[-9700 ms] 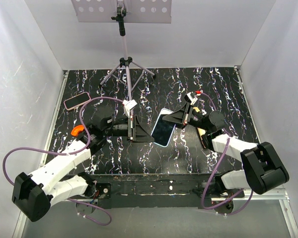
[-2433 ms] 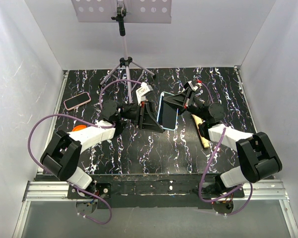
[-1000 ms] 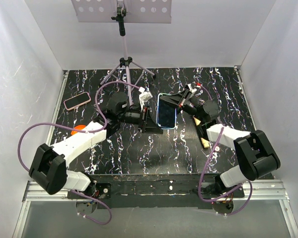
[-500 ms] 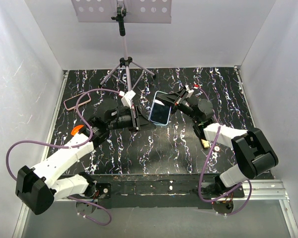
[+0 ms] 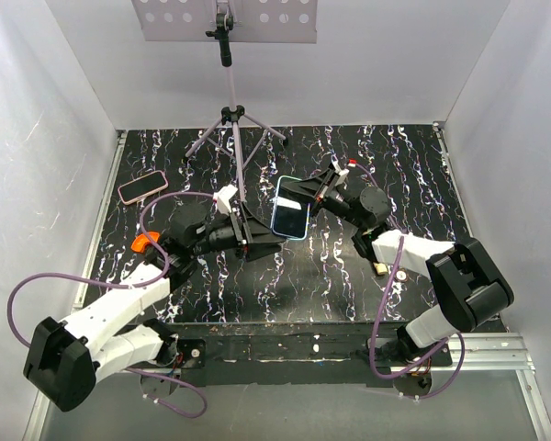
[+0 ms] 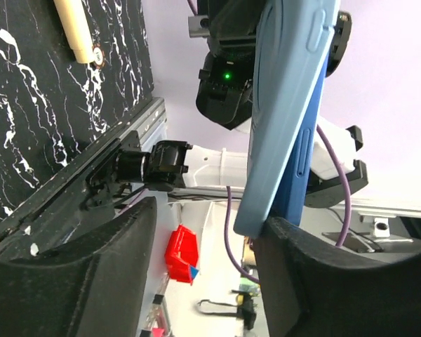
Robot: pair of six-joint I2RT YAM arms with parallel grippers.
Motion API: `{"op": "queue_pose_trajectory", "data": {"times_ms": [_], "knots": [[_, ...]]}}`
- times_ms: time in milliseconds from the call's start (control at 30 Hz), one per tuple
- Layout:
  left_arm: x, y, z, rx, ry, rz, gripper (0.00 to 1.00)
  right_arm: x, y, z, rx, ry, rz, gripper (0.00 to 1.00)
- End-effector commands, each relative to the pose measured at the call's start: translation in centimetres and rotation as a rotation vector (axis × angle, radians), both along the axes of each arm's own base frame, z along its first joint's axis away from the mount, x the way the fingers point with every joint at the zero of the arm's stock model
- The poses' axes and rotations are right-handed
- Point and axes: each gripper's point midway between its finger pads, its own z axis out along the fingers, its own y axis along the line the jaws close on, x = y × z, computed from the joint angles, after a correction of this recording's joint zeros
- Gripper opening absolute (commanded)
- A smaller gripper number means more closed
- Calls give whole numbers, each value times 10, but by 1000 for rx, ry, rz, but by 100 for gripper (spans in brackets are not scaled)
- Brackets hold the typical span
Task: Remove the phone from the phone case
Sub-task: Remove the phone case from the phone.
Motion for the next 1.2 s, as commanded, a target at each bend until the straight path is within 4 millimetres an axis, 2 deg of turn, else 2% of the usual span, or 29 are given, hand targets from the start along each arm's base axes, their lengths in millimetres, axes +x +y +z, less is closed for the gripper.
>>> {"op": "queue_pose_trajectory", "data": {"times_ms": [0, 133, 433, 533, 667, 700, 733, 767, 867, 1033, 1167], "knots": [[62, 31, -13, -7, 62, 369, 57, -111, -14, 95, 249, -416, 288, 1], [65, 33, -3, -82, 53, 394, 63, -110, -11, 96, 261, -403, 286, 1], [71, 14, 18, -78, -51, 301, 35, -98, 2, 90, 265, -373, 244, 1], [68, 11, 15, -66, -56, 278, 31, -89, 7, 86, 242, -394, 205, 1], [64, 12, 8, -39, -120, 260, 17, -82, 12, 92, 219, -423, 176, 1], [64, 12, 5, -6, -168, 251, 13, -81, 15, 92, 199, -418, 182, 1], [64, 13, -5, 67, -200, 240, 8, -80, 18, 93, 187, -398, 191, 1], [65, 14, -3, 114, -277, 238, 6, -80, 17, 97, 192, -392, 193, 1], [66, 27, -29, 421, -499, 226, 0, -83, 14, 108, 223, -348, 210, 1], [92, 69, -59, 725, -641, 365, 0, -92, 6, 134, 356, -275, 234, 1], [107, 98, -67, 898, -697, 477, 0, -102, 1, 156, 461, -233, 259, 1]]}}
